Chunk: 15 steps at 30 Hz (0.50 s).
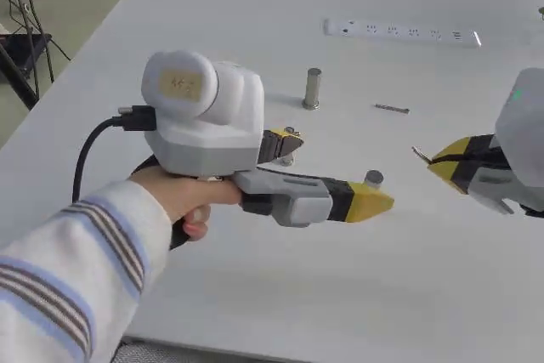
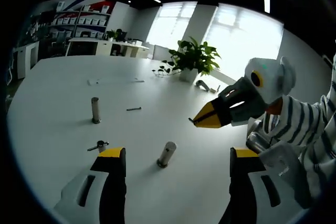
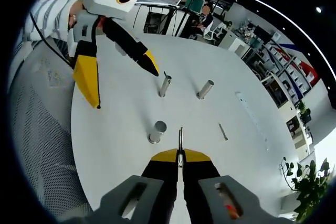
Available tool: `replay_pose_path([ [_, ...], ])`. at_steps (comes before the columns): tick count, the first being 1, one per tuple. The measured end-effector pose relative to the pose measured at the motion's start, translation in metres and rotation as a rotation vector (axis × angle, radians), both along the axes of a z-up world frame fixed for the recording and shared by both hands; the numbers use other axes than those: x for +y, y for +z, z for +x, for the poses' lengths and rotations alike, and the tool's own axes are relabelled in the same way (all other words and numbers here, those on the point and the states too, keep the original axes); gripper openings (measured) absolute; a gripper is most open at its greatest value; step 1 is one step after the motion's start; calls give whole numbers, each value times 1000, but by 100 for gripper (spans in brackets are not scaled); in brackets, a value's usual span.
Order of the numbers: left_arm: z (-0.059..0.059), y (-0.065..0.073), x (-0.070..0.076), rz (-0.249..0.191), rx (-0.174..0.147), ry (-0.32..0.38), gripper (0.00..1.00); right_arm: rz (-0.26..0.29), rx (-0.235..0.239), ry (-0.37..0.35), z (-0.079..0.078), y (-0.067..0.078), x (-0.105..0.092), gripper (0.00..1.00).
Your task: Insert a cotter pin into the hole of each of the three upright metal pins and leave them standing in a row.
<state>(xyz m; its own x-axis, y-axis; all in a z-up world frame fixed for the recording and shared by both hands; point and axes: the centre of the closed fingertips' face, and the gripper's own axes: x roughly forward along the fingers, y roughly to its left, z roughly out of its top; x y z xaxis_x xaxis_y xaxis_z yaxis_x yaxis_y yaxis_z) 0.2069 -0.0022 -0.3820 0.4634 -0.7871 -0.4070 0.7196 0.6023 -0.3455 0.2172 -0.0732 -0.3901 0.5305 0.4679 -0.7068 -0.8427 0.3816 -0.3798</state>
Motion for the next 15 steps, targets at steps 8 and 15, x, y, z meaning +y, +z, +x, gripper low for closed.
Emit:
replay_pose_path([
  [8,2,0,-16,5,14,-40,74,-5,-95,-18,-5,11,-1,0],
  [15,2,4,-27,-4,4,-60,64,-12,-127,-43,-9,10,-4,0],
])
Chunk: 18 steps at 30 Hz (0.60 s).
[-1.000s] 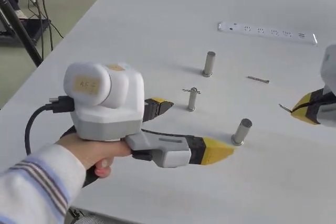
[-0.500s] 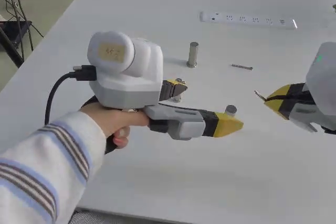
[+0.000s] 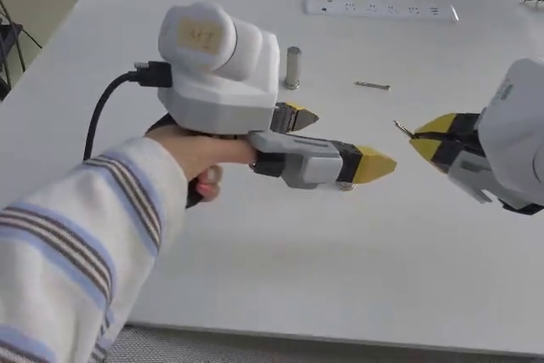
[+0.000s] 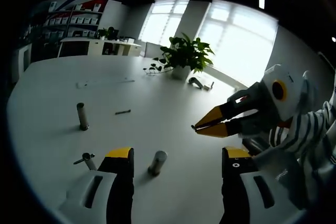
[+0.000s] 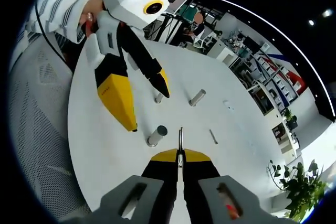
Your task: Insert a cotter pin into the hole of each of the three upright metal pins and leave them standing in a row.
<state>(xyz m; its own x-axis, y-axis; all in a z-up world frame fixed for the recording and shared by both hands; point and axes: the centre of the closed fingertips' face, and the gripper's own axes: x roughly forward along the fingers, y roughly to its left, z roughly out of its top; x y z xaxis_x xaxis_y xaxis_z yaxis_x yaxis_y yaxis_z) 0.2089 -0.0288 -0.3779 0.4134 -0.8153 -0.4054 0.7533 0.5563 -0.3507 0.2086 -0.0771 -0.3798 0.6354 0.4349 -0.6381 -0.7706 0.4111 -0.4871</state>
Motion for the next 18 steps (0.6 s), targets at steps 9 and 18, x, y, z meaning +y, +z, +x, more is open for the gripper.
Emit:
replay_pose_path([
  [9,-2,8,-15,-25,0,-54,46,-28,-41,12,-7,-2,4,0],
  [18,-3,6,-27,-35,28,-90,26,-68,-69,56,-10,-1,14,0],
])
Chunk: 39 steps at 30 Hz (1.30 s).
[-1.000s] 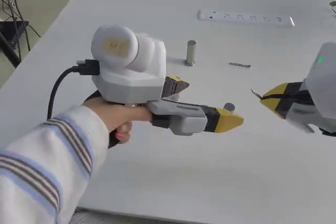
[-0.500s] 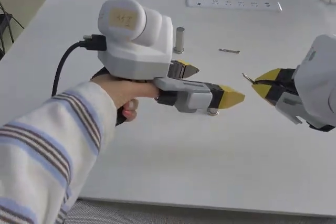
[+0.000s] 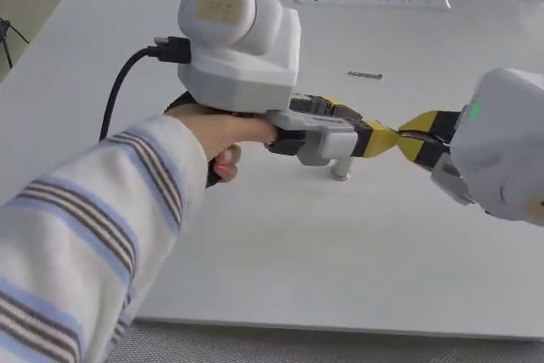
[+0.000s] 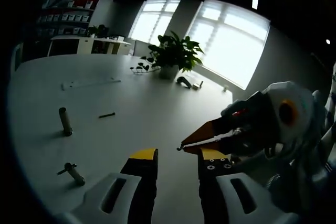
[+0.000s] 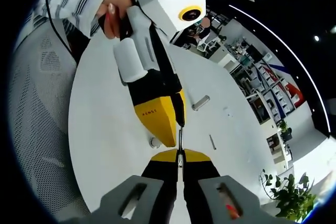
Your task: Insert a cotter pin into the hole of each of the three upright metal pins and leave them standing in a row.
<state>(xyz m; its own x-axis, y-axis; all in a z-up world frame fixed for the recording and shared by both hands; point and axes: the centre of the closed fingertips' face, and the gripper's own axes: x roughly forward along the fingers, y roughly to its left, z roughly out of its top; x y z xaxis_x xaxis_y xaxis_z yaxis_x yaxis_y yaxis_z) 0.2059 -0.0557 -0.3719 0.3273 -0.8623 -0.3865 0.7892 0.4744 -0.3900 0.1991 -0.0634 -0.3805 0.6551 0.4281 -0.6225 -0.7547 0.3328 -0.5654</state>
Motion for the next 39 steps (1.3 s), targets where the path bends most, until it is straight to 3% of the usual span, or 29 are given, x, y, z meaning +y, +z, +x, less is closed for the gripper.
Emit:
replay_pose_path([
  [17,-1,-2,4,-22,34,-8,1,-5,-14,19,-1,1,10,0],
  [26,-3,-4,6,-24,55,-4,1,-8,-17,33,-4,1,16,0],
  [30,-6,-6,8,-20,81,-13,0,-8,-16,42,-6,-1,19,0],
  [33,-10,-6,11,2,51,-42,0,-4,-17,54,-9,0,22,0],
  [36,-10,-6,12,1,75,-23,0,-8,-22,60,-9,0,23,0],
  [39,-9,-5,12,2,64,-15,0,-4,-24,58,-7,1,23,0],
])
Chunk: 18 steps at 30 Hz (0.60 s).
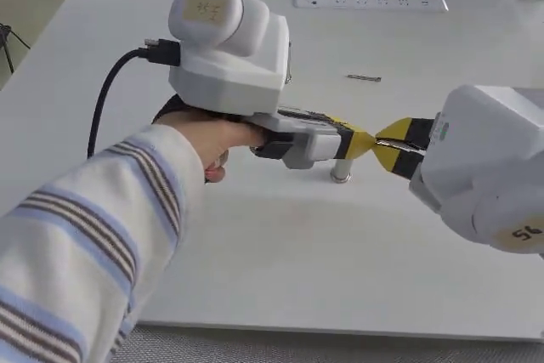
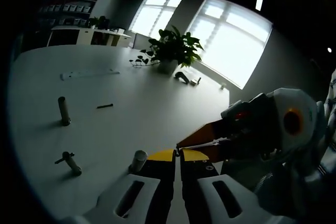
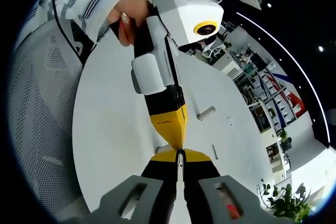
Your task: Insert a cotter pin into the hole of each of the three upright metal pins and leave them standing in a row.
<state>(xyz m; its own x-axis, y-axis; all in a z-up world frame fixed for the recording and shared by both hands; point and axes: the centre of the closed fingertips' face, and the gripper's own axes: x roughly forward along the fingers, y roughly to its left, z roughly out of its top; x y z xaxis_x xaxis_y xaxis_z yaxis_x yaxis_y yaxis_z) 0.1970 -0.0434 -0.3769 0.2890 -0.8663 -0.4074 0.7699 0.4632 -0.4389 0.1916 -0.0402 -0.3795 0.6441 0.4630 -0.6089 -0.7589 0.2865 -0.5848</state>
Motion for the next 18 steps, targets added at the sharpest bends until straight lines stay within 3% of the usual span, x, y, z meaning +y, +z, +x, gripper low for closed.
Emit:
replay_pose_path([
  [9,-1,2,-1,10,-4,11,0,3,3,3,0,-1,-2,0],
  [15,-2,1,3,14,6,22,0,48,61,-46,0,-9,-8,2],
  [18,-2,1,6,19,-3,20,0,106,129,-72,-4,-13,-9,6],
])
